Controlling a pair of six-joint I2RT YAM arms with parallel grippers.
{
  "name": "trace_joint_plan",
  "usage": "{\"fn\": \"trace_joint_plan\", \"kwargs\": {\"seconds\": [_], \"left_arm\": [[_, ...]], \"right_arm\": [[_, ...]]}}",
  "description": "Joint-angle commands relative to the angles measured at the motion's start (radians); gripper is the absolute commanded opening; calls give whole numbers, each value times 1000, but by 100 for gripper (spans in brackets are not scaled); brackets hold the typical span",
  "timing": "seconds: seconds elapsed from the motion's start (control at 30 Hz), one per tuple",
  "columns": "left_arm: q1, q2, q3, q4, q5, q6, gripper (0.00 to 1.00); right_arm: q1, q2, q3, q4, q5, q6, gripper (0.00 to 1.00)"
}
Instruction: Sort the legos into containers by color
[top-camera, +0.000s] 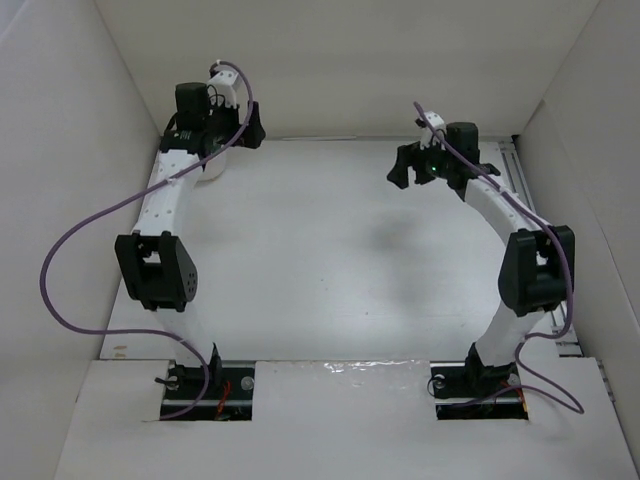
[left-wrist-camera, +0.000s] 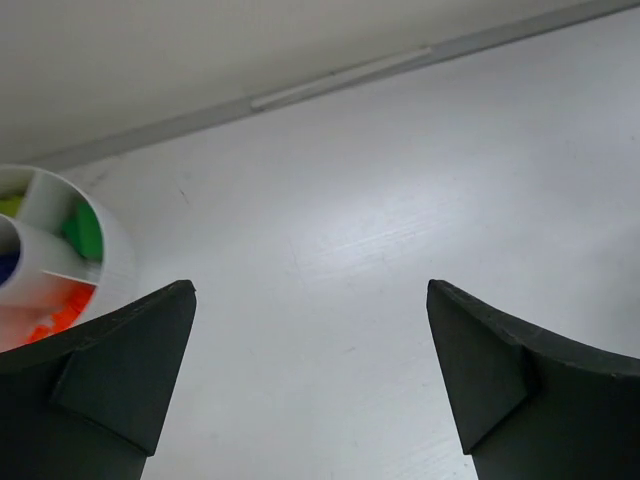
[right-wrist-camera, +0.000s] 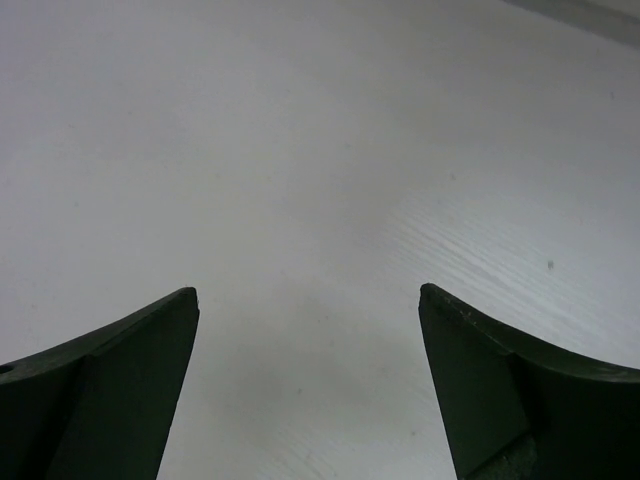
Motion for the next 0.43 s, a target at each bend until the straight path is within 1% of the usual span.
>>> {"fn": "trace_joint_plan", "kwargs": {"seconds": [0.0, 0.03, 0.1, 0.17, 0.4], "left_arm": [[34, -15, -100, 30, 105, -97, 100], [34, -32, -145, 54, 114, -107, 100], [34, -44, -179, 64, 115, -107, 100], [24, -45, -200, 64, 102, -107, 100], [24, -45, -240, 85, 102, -129, 100]], "right_arm": [[-56, -61, -56, 69, 16, 102, 97], [-88, -74, -85, 78, 27, 111, 100], [-117, -87, -114, 88, 36, 122, 100], [-149, -87, -148, 88, 47, 122, 100], [-200, -119, -214, 97, 56, 102, 100]]}}
